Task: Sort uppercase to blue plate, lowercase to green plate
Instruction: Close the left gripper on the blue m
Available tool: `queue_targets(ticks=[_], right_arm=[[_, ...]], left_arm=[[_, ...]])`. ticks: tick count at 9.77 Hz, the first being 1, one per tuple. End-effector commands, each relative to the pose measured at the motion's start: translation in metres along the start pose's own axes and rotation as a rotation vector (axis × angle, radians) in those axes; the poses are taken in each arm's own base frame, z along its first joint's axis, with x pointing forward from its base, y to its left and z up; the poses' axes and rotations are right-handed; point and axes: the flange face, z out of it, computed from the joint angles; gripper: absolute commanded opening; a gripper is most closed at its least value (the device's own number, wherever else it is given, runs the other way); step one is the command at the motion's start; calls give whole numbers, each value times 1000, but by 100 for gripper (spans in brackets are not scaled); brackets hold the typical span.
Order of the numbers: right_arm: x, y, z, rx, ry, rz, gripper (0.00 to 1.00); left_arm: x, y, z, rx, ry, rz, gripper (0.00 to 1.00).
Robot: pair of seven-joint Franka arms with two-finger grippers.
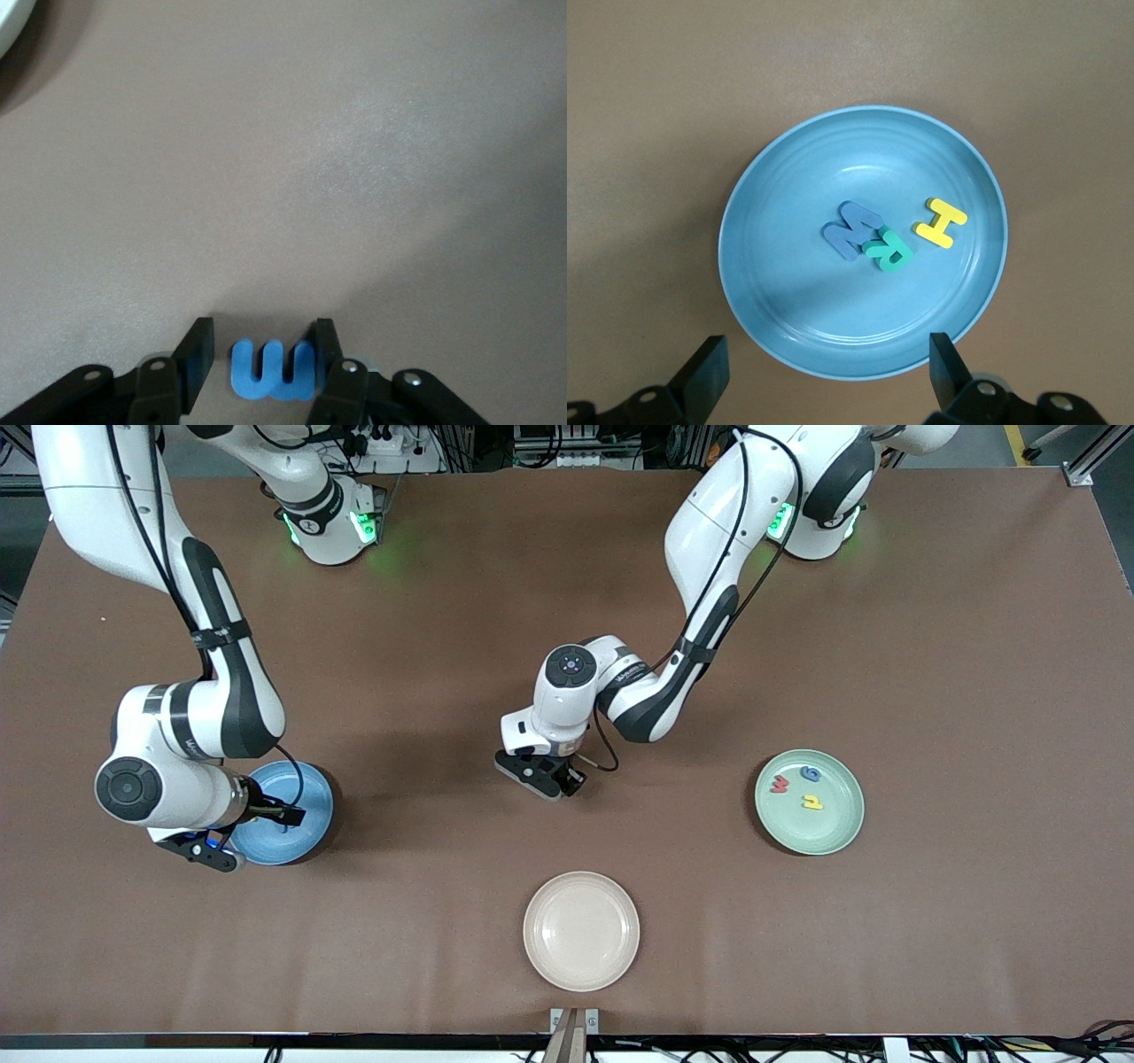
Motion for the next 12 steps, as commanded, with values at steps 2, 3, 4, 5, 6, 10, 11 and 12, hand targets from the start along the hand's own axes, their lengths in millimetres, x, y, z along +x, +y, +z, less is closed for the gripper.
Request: queue_targets(ticks=[2,3,4,5,6,10,11,12], right_arm=[[-5,1,-2,2,-4,16,100],[-6,-1,-2,2,-4,14,100],[-6,-1,-2,2,-4,14,100],[-7,-1,-2,1,-7,14,100],[-7,-1,-2,0,-8,14,100],[-8,-3,-2,3,-9,13,100],[-10,-7,-2,0,-11,18,100],[-13,-13,-2,0,-8,23,100]], left_arm=[[-8,9,8,-9,-43,-21,49],[-8,9,8,-8,-44,-21,46],[-9,9,10,-7,-49,-21,44],[-9,9,10,-7,-49,-21,42],[-9,9,10,-7,-49,-21,42],[-9,9,8,-8,-48,-21,34],[-9,9,8,-9,-48,-22,31],[-8,9,8,-9,-49,-22,31]])
